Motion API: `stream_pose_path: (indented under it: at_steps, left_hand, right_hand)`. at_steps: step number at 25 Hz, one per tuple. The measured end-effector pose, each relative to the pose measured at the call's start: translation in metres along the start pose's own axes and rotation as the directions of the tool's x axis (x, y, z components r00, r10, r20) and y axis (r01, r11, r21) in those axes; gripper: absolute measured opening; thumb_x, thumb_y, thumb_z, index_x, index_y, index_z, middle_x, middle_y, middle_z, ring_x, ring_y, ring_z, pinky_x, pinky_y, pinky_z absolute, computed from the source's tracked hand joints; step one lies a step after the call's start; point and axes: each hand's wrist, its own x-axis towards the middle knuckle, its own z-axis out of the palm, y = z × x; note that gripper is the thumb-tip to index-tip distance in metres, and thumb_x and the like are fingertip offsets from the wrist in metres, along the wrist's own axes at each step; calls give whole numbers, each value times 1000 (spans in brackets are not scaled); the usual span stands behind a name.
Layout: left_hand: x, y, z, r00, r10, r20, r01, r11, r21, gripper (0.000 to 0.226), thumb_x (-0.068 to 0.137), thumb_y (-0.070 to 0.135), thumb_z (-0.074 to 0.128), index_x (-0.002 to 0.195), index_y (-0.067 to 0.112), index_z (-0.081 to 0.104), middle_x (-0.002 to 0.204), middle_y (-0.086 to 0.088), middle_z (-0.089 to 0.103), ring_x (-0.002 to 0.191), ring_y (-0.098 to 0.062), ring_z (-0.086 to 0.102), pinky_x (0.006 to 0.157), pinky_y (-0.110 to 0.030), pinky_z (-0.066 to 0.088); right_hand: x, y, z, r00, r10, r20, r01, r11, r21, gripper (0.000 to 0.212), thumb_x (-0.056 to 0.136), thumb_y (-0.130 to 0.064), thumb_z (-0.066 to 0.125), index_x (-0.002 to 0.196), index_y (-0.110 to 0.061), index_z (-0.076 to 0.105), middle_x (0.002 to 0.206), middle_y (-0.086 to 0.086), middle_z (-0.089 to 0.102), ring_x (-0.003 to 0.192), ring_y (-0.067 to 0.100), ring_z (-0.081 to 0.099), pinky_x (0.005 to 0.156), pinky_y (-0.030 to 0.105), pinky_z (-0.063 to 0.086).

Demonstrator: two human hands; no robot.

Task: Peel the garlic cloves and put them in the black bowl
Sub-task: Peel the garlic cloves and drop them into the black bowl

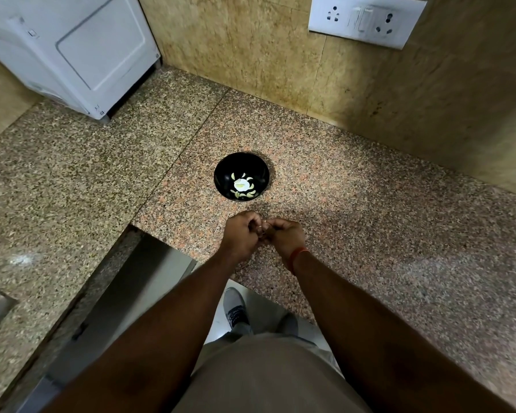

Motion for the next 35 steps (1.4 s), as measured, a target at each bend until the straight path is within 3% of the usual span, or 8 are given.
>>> stream_pose_path:
  at_steps: [3,7,11,16,23,31,33,35]
  left_hand:
    - [-2,-2,0,997,-73,-7,72,993,-93,25,82,0,68,77,24,63,85,-8,71,81,-34,70,66,-52,63]
    - [-9,4,0,983,-175,-47,155,946,-285,20,90,-8,64,83,10,62,79,-10,66,70,-23,64,61,-41,64]
    - [-13,-4,-1,945,-325,-21,261,795,-548,16,96,-7,60,87,6,62,74,-14,65,66,-23,66,63,-39,63]
    - [-17,2,0,876,-483,-14,325,609,-723,17,99,-3,59,85,7,63,68,-8,66,59,-16,62,61,-32,61]
    - [-10,-6,-4,784,-620,-19,346,462,-817,4,100,3,59,99,4,63,76,-11,65,57,-16,64,54,-31,59]
    - [-13,-21,2,783,-608,133,500,487,-716,16,94,-10,60,89,3,68,81,-14,69,62,-20,71,57,-28,60]
    - [-15,-23,4,772,-618,149,529,495,-689,20,92,-14,61,87,3,70,79,-13,70,63,-21,70,57,-28,60]
    - [-17,-25,6,756,-633,169,567,504,-651,18,92,-13,61,90,1,72,74,-12,71,60,-20,68,60,-30,60]
  right_hand:
    - [1,2,1,1000,-3,-4,3,1000,14,13,93,1,68,90,-6,78,82,10,75,72,19,68,69,36,64]
    - [4,6,3,999,8,-33,-7,1000,17,12,93,-1,69,90,-7,79,88,15,77,78,25,67,82,51,61]
    - [1,4,5,999,33,-27,-30,995,92,8,95,1,67,97,6,73,88,17,72,77,25,66,71,36,63]
    - [1,6,8,997,78,-27,-73,987,144,9,96,2,64,98,-1,73,82,11,75,69,18,70,63,28,61]
    - [10,20,6,980,139,-140,-114,979,171,14,95,6,64,93,-5,72,85,11,75,64,17,67,65,32,61]
    - [26,25,4,940,221,-262,-222,975,24,14,81,7,78,86,-6,76,83,11,78,76,25,77,61,33,62]
    - [25,22,6,942,195,-272,-215,975,-46,15,79,1,80,87,-11,77,81,6,78,77,25,77,67,38,65]
    - [19,20,1,955,98,-279,-170,954,-248,22,77,-7,83,95,-16,72,82,-2,76,73,15,73,73,31,62]
